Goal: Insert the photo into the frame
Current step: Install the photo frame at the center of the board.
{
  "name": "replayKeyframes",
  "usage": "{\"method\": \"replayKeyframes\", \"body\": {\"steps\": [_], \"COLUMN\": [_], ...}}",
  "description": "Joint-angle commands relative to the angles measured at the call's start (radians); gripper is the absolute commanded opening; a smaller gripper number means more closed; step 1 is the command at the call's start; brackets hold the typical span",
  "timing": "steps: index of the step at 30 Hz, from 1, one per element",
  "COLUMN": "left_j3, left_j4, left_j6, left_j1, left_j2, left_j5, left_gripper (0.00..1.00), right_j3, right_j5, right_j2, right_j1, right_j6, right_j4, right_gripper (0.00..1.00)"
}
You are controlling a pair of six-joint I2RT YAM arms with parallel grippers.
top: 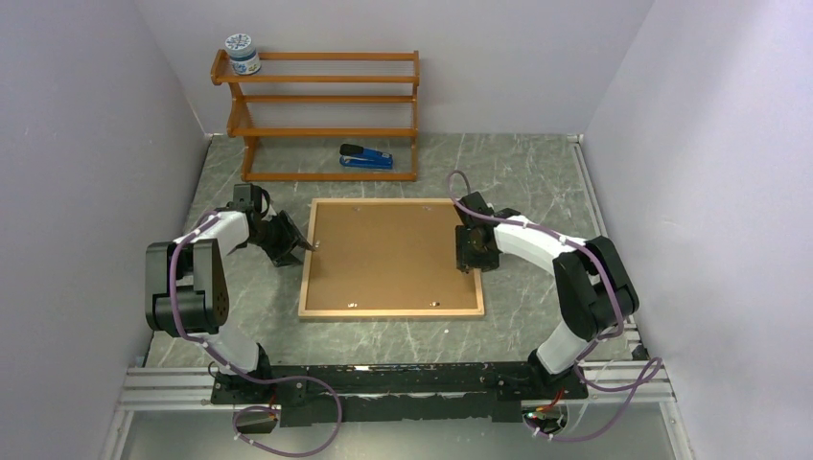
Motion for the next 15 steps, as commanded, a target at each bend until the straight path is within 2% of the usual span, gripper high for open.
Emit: {"method": "replayKeyframes", "body": {"steps": [1, 15], "left_j3": [-0.006, -0.007], "left_j4": [0.012, 0.014], "left_j6": [0.02, 0.019], "left_j1": [0.001, 0.001], "left_j2": [-0.034, -0.038], "left_j5": [-0.003, 0.001], "left_gripper": [0.55, 0.54], "right_j3": [-0.016, -0.034], "right_j5": [0.038, 0.061], "right_j2": [-0.015, -0.048], "right_j1": [0.006, 0.008], "right_j6": [-0.019, -0.039], "right_j4": [0.02, 0.033], "right_gripper": [0.52, 0.27]}}
